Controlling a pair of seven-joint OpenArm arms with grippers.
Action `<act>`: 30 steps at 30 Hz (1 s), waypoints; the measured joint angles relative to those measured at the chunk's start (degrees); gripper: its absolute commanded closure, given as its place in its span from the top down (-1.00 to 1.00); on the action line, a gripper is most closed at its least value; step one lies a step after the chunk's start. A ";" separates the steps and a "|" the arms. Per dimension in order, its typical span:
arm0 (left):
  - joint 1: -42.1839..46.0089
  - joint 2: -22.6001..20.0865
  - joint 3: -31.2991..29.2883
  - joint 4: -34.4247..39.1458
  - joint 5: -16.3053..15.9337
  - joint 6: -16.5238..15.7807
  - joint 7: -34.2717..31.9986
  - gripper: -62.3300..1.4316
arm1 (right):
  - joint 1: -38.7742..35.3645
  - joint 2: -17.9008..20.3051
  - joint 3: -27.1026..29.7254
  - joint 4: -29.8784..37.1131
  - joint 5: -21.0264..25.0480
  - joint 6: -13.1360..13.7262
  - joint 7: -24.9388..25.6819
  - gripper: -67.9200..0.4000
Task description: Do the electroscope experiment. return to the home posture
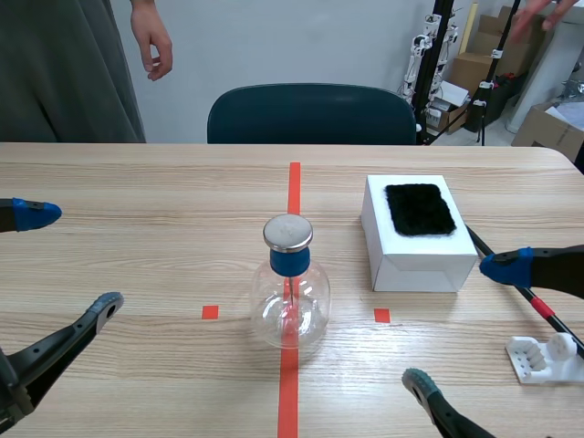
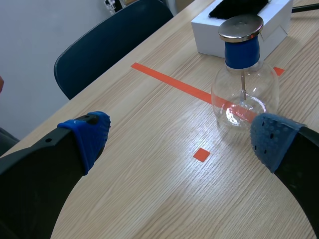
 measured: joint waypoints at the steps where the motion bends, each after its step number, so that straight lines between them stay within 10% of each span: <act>1: 0.00 0.00 0.00 0.00 0.00 0.00 0.00 0.91 | 0.00 0.00 0.00 0.00 0.00 0.00 0.00 0.86; 30: 0.00 0.00 0.00 0.00 0.00 0.00 -0.28 1.00 | 0.00 0.00 0.00 0.00 0.00 0.00 0.00 0.86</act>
